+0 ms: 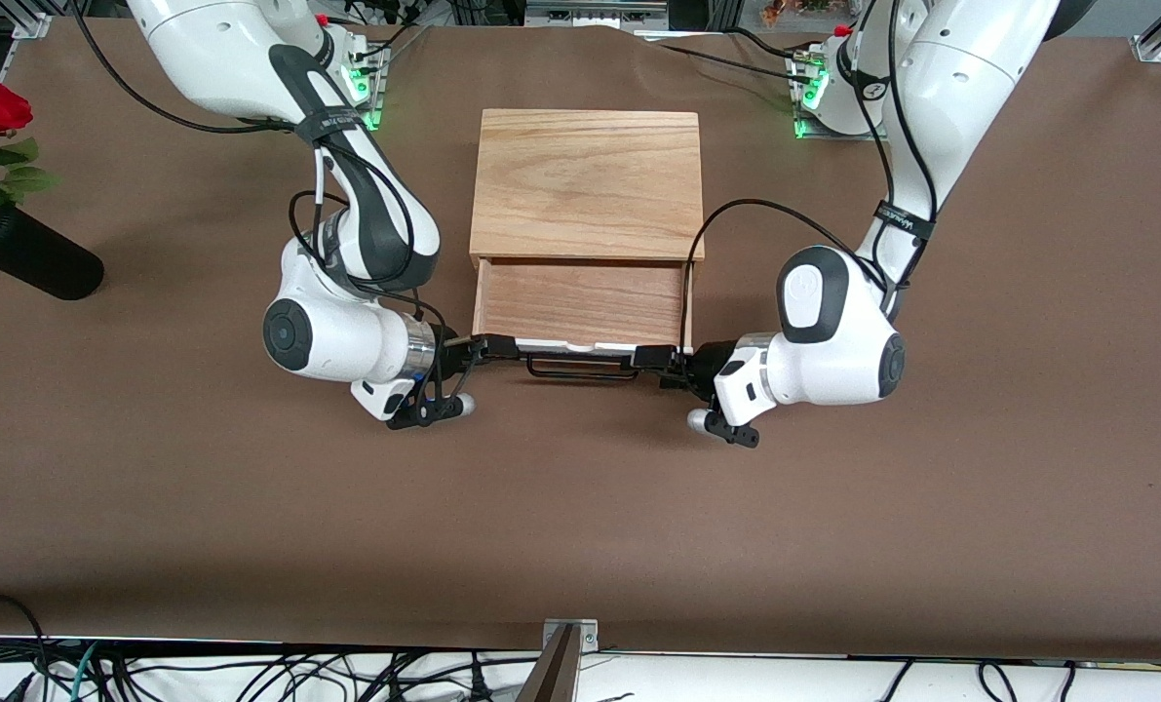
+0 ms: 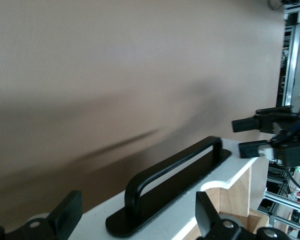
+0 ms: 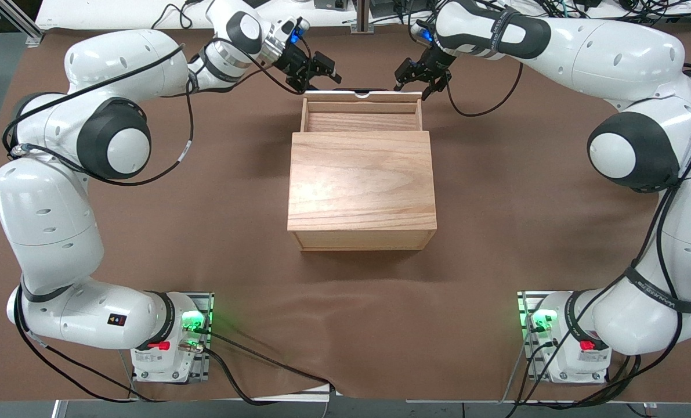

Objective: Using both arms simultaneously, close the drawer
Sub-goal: 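Press both grippers against the drawer front on each side of the handle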

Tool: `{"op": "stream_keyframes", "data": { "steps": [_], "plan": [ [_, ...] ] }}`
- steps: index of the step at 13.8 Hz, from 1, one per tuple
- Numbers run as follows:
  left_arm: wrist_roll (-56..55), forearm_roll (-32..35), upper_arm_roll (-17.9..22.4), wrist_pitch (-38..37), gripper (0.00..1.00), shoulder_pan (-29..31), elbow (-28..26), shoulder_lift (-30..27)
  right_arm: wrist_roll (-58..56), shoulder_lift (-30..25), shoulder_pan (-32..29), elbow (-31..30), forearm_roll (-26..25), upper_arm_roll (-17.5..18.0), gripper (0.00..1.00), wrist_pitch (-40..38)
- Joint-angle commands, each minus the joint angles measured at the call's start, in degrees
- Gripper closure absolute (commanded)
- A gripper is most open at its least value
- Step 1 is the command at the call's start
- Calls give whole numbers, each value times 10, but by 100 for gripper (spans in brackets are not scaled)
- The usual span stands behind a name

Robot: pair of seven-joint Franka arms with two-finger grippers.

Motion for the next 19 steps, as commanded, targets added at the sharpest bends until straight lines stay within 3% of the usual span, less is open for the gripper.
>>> {"op": "stream_keyframes", "data": {
  "steps": [1, 8, 13, 19],
  "plan": [
    [-56, 19, 4, -1, 0, -9, -6, -8, -7, 11, 1, 11, 11, 7, 0, -6],
    [-131, 114, 3, -2, 0, -23, -8, -10, -3, 13, 15, 10, 12, 14, 0, -12],
    [-192, 116, -2, -65, 0, -25, -6, -10, -3, 17, 25, 5, 12, 14, 0, -17],
    [-201, 116, -2, -135, 0, -25, 0, -10, -7, 15, 20, 6, 12, 14, 0, -105]
  ]
}}
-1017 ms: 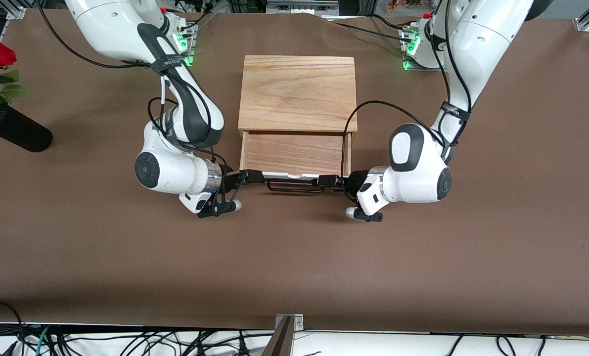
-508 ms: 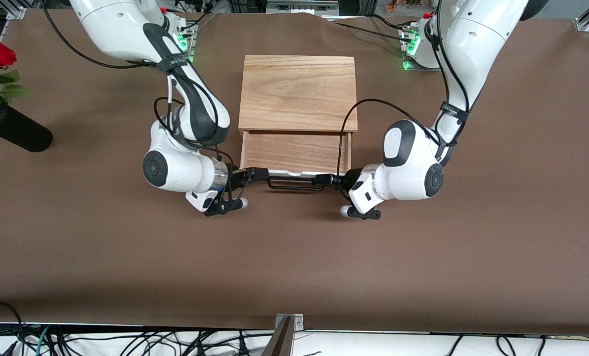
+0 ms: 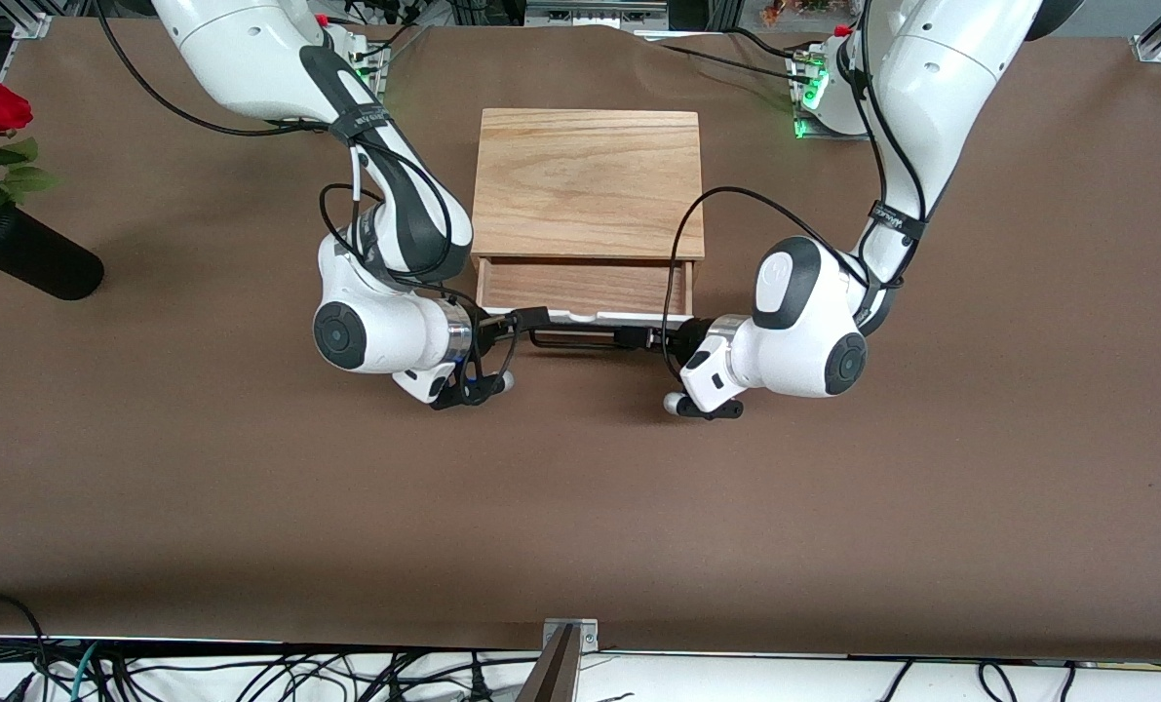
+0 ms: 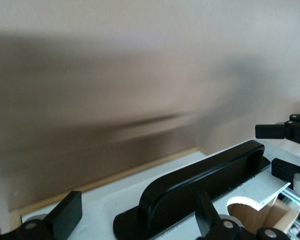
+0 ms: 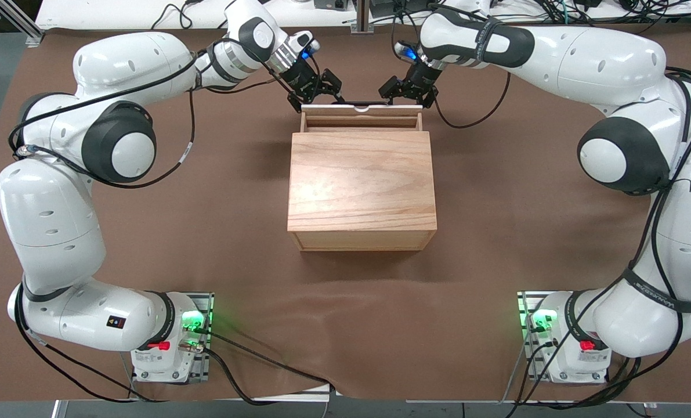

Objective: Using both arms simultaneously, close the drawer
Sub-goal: 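Press both grippers against the drawer front on each side of the handle, then push the drawer into the cabinet with both grippers together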

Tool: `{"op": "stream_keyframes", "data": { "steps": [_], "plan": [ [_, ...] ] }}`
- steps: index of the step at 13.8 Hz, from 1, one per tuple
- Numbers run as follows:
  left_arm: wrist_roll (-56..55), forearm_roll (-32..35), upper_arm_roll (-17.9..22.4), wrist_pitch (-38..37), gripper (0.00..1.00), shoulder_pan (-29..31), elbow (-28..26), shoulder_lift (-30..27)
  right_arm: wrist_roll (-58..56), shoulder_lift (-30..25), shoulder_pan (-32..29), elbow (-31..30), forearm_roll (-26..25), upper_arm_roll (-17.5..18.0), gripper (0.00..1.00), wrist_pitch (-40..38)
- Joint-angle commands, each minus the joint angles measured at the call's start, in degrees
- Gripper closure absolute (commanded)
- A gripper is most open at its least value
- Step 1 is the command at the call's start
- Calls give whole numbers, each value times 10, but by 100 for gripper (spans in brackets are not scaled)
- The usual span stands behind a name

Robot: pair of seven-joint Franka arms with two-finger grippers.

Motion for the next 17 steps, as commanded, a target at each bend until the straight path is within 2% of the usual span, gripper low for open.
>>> {"op": "stream_keyframes", "data": {
  "steps": [1, 6, 9, 17],
  "plan": [
    [-26, 16, -2, -55, 0, -3, -4, -9, -7, -1, -6, 2, 8, 4, 0, -44],
    [-68, 17, -4, -101, 0, -6, -2, -13, 2, -1, -5, 2, 8, 4, 0, -77],
    [-94, 17, -5, -138, 0, -8, 2, -15, 3, -1, -7, 3, 8, 4, 0, -123],
    [-141, 17, -5, -152, 0, -9, 0, -15, 3, 4, -8, 1, 33, 4, 0, -175]
  ]
}}
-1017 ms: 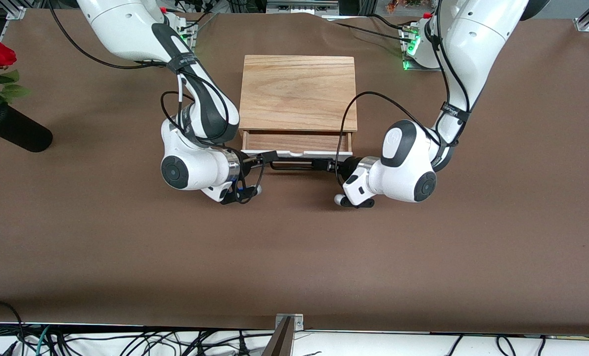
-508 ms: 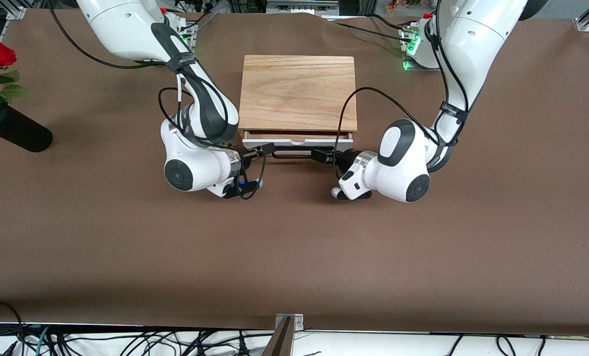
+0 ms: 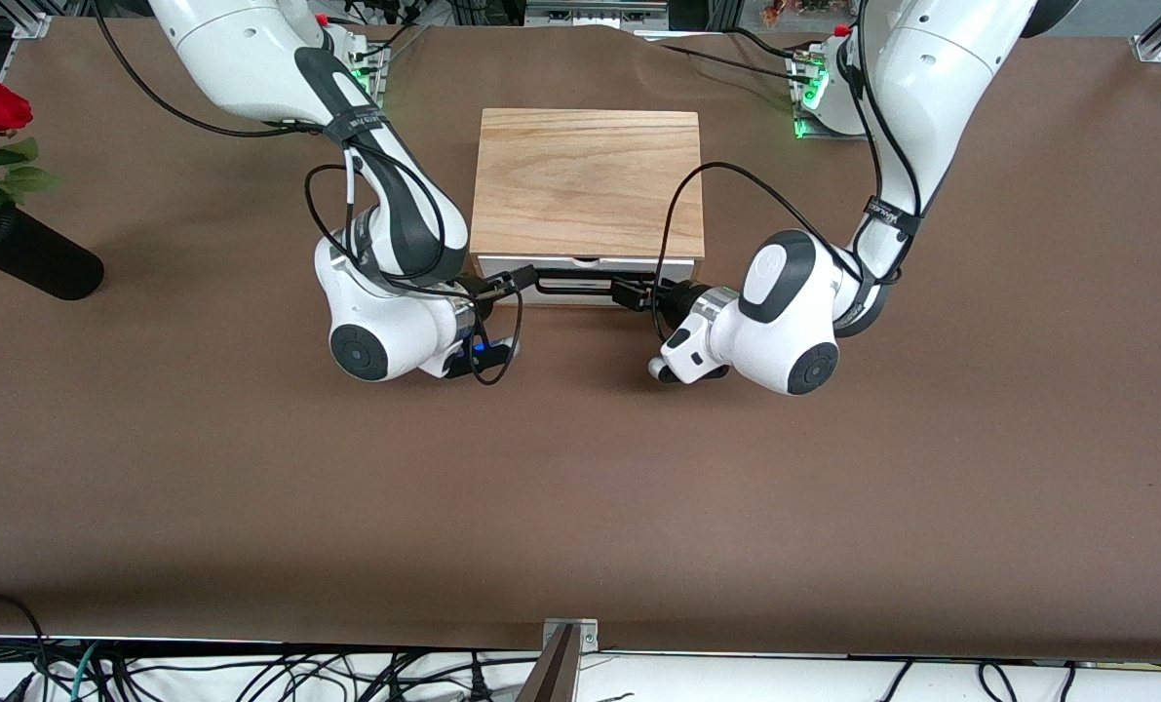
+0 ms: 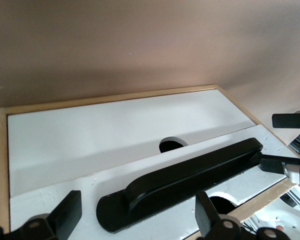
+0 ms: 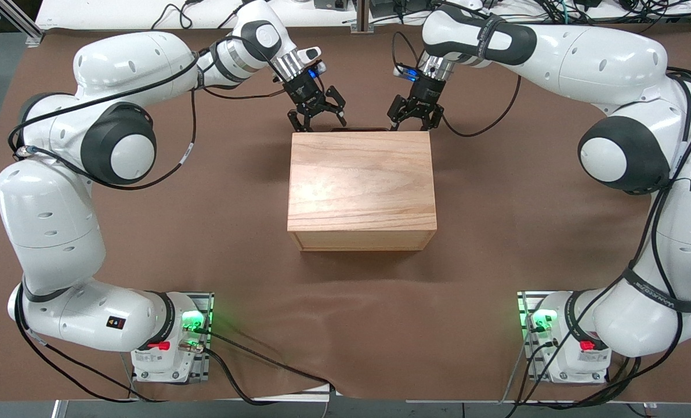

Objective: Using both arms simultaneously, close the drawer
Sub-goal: 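Push the drawer into the cabinet with both grippers together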

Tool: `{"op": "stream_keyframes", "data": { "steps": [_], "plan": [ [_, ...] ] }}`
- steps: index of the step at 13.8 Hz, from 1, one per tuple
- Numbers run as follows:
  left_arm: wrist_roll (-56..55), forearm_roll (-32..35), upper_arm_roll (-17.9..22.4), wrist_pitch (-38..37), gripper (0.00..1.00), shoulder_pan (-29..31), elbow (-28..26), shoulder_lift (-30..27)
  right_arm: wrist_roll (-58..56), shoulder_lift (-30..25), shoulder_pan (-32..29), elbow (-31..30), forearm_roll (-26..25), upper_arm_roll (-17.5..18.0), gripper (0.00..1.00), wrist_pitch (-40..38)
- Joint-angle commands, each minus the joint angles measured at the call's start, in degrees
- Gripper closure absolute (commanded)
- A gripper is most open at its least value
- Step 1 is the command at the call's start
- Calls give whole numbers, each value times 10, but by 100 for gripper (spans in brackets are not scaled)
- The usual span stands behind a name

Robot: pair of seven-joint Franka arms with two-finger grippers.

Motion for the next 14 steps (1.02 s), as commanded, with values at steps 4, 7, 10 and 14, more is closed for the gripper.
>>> {"op": "stream_keyframes", "data": {
  "steps": [4, 7, 10, 14],
  "plan": [
    [-32, 15, 2, -34, 0, -5, -1, -8, 1, 16, -1, 0, 30, 5, 0, -25],
    [-32, 16, 2, -33, 0, -5, 4, -7, 1, 17, -1, 1, 30, 5, 0, -24],
    [-30, 17, 6, -33, 0, -4, 34, -5, 2, 13, -5, 6, 30, 4, 0, -24],
    [-30, 71, 9, -33, 0, -5, 105, -4, -5, 9, -13, 27, 29, -2, 0, -22]
  ]
}}
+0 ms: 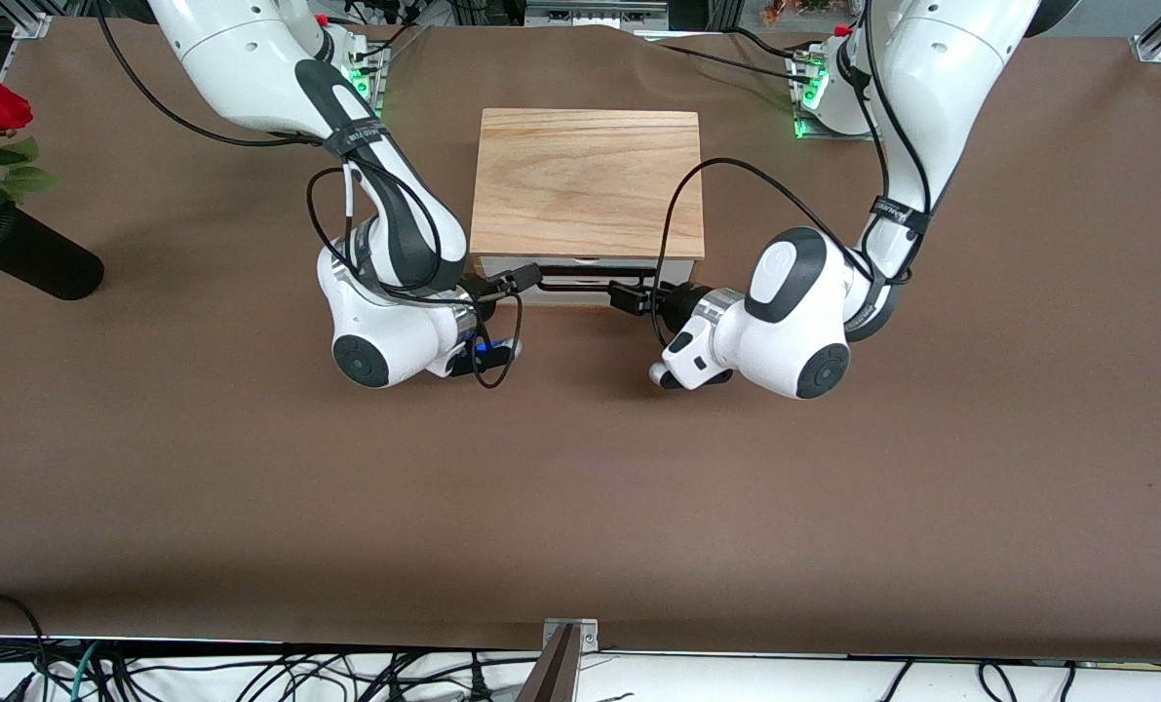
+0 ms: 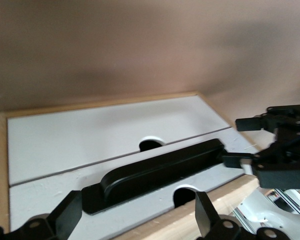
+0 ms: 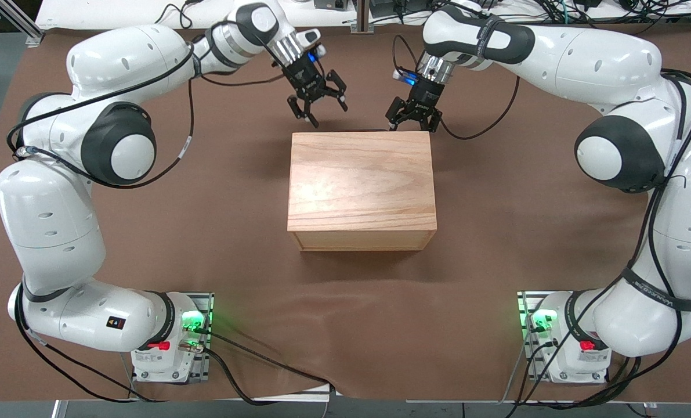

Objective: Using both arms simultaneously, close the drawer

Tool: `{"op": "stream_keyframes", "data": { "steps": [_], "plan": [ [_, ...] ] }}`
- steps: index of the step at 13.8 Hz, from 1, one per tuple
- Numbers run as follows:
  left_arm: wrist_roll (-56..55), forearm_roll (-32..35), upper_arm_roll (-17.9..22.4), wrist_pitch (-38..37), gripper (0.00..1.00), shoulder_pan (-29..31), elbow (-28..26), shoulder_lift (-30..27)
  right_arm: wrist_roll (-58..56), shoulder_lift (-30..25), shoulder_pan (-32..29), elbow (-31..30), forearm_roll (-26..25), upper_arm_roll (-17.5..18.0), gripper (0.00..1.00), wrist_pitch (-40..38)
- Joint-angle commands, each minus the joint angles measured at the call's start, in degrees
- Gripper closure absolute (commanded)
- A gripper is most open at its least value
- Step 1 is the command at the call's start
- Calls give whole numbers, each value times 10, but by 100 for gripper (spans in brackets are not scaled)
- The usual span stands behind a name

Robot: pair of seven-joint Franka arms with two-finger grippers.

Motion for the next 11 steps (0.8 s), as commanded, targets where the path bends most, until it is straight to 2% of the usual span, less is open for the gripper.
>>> {"op": "stream_keyframes", "data": {
  "steps": [1, 4, 6, 10, 11],
  "plan": [
    [-13, 82, 4, -16, 0, -3, 56, -3, -3, -3, -21, 57, 5, 5, 0, -20],
    [-10, 145, 5, -15, 0, 2, 77, -7, -1, -3, -23, 90, 3, 5, 0, -29],
    [-10, 214, 7, -16, 0, 4, 95, -9, 0, -3, -24, 122, -4, 1, 0, -21],
    [-11, 339, 8, -16, 0, 15, 97, -51, -8, -4, -25, 164, -7, -54, 0, -18],
    [-11, 362, 8, -16, 0, 17, 97, -67, -8, -3, -23, 176, -23, -71, 0, -17]
  ]
}}
